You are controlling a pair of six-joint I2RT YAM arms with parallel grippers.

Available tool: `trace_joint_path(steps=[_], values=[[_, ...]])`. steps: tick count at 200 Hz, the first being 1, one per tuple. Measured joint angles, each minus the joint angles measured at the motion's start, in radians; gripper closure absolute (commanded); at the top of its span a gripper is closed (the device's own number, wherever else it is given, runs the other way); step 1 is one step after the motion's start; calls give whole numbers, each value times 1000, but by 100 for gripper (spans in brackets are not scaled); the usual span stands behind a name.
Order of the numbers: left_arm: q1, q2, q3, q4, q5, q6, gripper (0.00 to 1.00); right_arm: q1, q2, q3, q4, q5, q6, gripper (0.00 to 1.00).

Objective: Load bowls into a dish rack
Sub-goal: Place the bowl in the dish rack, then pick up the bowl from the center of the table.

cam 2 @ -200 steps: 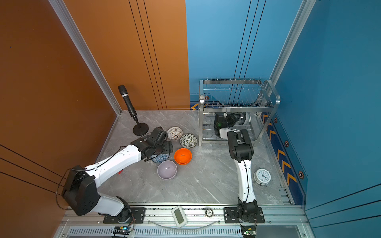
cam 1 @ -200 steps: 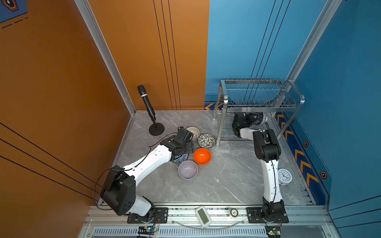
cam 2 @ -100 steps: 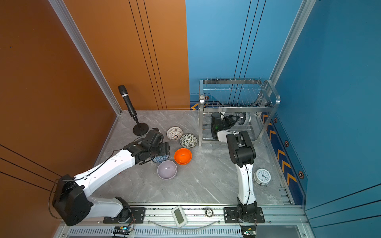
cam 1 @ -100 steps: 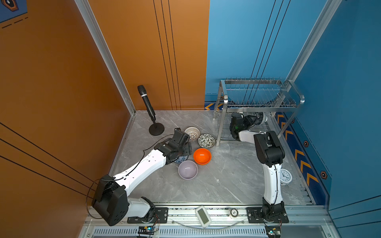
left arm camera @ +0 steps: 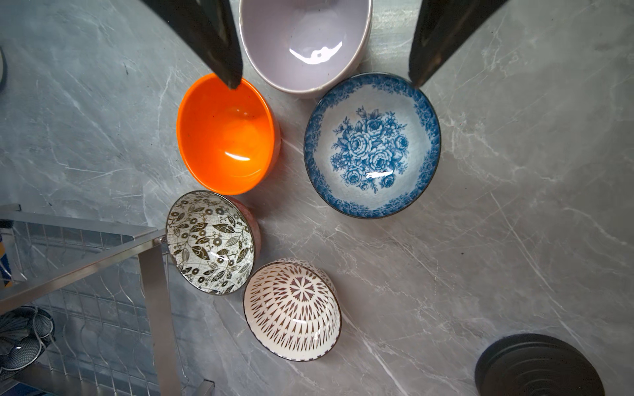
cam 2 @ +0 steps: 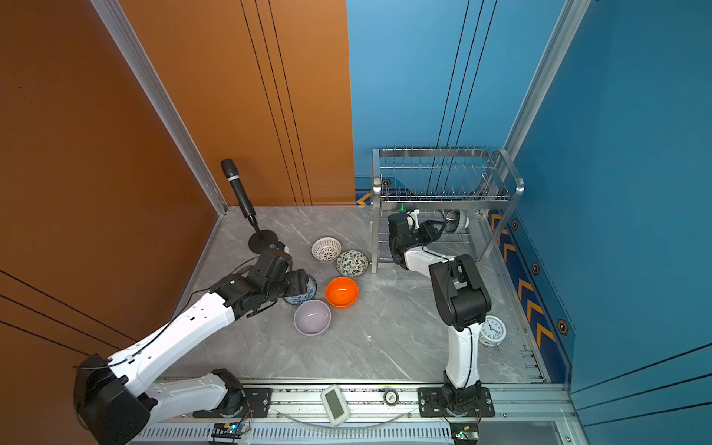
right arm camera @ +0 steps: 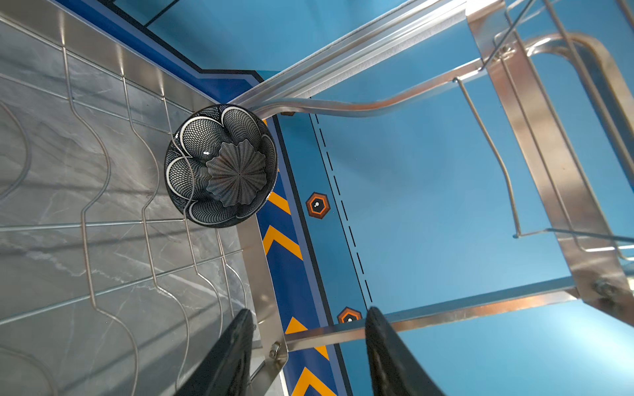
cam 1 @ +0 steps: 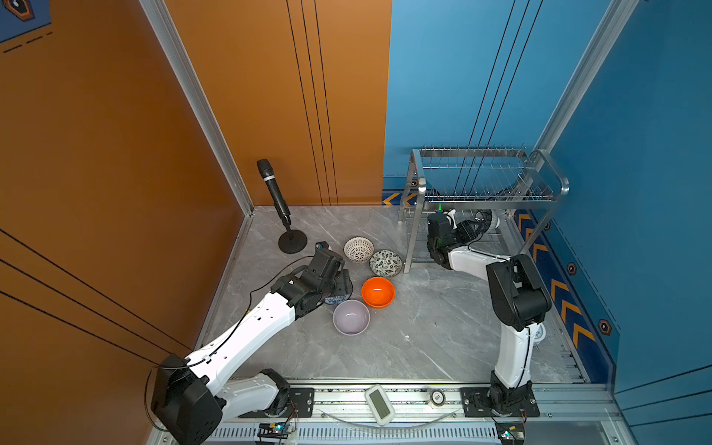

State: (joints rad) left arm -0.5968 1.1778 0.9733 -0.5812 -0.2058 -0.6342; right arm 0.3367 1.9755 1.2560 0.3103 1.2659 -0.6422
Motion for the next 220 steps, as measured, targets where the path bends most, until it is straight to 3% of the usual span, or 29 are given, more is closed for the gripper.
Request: trace_joint_path(steps=[130,170,220], values=[[7,-95,-34,-80,-50,-50,24,77,-251,-102,-557,15,480,43],[53,-81,-9,-140,-49,-68,23,121,-361,-105,-800,7,669,41],[125,-56,9,-190,-40,-75,23,211,-489,-171,-1010,-105,857,40]])
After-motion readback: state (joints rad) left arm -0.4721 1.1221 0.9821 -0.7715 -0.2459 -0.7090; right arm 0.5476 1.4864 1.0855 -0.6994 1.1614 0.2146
